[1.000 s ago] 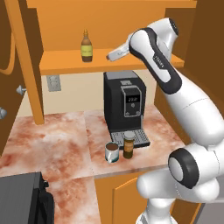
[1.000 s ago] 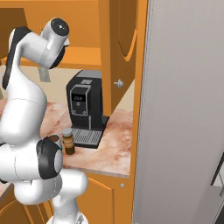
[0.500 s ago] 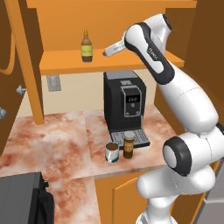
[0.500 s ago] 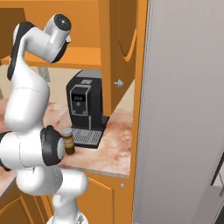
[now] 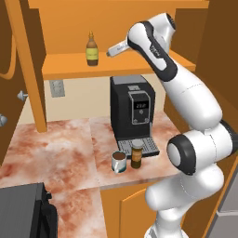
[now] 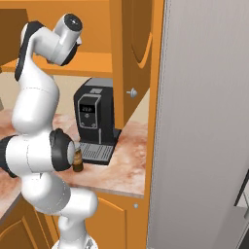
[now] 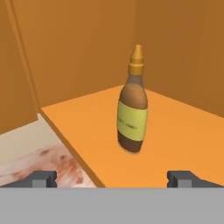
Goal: Pick the cinnamon and honey bottle from the cabinet and place them next to the mug.
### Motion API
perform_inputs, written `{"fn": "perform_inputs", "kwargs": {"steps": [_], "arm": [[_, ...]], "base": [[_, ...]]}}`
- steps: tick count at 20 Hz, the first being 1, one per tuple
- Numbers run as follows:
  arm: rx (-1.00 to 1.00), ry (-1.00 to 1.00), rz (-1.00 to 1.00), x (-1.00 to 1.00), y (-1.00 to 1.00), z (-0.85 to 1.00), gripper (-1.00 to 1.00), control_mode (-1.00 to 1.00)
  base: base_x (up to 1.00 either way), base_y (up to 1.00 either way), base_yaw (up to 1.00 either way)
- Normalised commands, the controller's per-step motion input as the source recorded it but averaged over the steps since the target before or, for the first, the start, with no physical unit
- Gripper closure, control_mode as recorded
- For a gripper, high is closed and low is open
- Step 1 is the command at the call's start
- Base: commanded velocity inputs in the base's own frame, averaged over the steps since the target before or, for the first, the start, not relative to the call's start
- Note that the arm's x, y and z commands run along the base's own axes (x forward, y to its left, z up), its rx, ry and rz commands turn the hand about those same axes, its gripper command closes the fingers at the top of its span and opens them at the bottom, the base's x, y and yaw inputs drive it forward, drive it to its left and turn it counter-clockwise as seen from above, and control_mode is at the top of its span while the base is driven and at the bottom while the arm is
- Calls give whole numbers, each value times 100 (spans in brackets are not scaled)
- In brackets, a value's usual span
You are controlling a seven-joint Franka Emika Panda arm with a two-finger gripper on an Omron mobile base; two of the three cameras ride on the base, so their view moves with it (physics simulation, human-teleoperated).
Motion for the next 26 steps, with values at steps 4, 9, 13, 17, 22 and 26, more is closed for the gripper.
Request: {"fn": "perform_inputs", "kwargs": {"steps": [4, 9, 13, 17, 22, 26], "arm": [[0, 0, 0, 25, 0, 0, -100, -100], [0, 0, 0, 17, 0, 0, -100, -100], [0, 0, 0, 22, 0, 0, -100, -100], [0, 0, 0, 19, 0, 0, -100, -100], [0, 0, 2, 0, 9, 0, -100, -100], [0, 0, 4, 0, 20, 0, -100, -100]], "base": [[0, 0, 0], [0, 0, 0], [0, 0, 0], [0, 0, 0], [0, 0, 0], [0, 0, 0]]}}
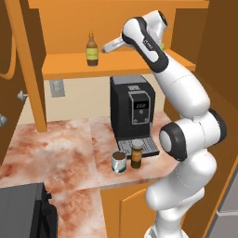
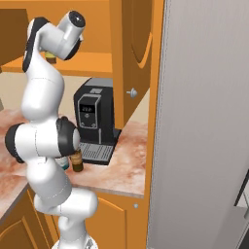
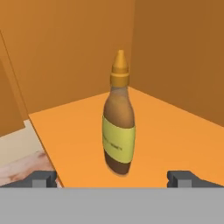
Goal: Pick the cinnamon and honey bottle from the cabinet and place them next to the mug.
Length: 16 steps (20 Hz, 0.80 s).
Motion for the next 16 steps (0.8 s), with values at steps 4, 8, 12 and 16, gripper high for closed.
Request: {"fn": "perform_inputs", "kwargs": {"steps": [4, 8, 12, 16], "arm": [[0, 0, 2, 3, 17, 0, -100, -100], [0, 0, 0, 17, 2, 0, -100, -100], [0, 0, 0, 25, 0, 0, -100, -100], [0, 0, 0, 8, 5, 0, -100, -100]], "base": [[0, 0, 0], [0, 0, 0], [0, 0, 0], [0, 0, 0]]}}
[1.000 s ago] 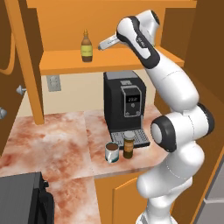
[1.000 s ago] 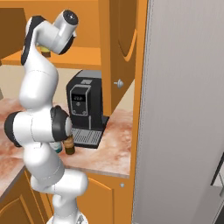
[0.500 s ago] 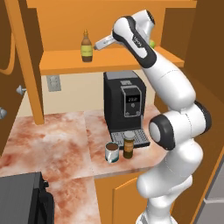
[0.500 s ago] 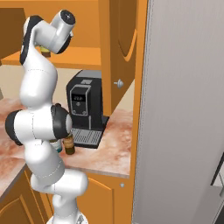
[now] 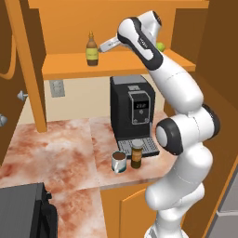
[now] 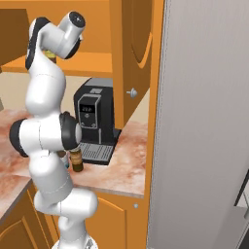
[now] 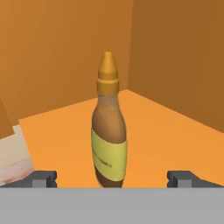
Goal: Pick the cinnamon and honey bottle from the cabinet and place them next to the mug.
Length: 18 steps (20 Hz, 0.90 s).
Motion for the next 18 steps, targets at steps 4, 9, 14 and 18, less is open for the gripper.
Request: {"fn": "perform_inputs", "kwargs": {"steps": [4, 9, 14, 18], "arm": [[0, 0, 0, 0, 15, 0, -100, -100], [0, 0, 1, 7, 12, 0, -100, -100], [0, 0, 0, 13, 7, 0, -100, -100], [0, 0, 0, 11, 7, 0, -100, -100]], "base": [[0, 0, 0], [0, 0, 0], [0, 0, 0], [0, 0, 0]]}}
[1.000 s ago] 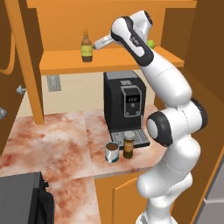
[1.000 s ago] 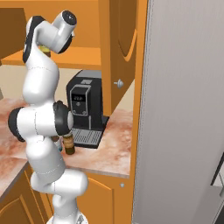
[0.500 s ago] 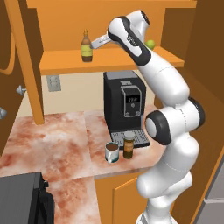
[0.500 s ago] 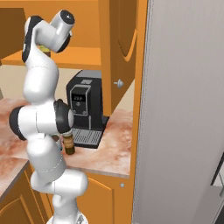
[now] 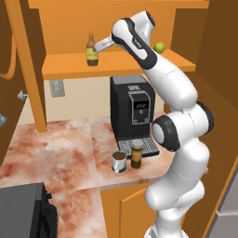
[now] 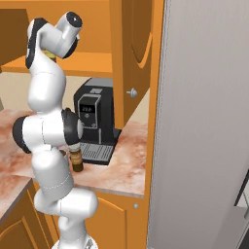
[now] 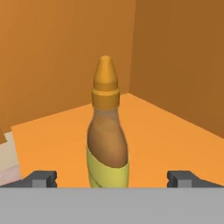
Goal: Pick the cinnamon and honey bottle from the cabinet and place them next to the mug.
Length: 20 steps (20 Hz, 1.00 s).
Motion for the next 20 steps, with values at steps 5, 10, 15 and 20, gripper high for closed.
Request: {"fn": "perform_inputs", "kwargs": {"steps": [5, 10, 15, 20], "arm": [[0, 0, 0, 8, 13, 0, -100, -100], [0, 0, 0, 11, 9, 0, -100, -100], [0, 0, 0, 16, 2, 0, -100, -100], [0, 0, 0, 11, 6, 0, -100, -100]], "base": [[0, 0, 0], [0, 0, 0], [0, 0, 0], [0, 0, 0]]}}
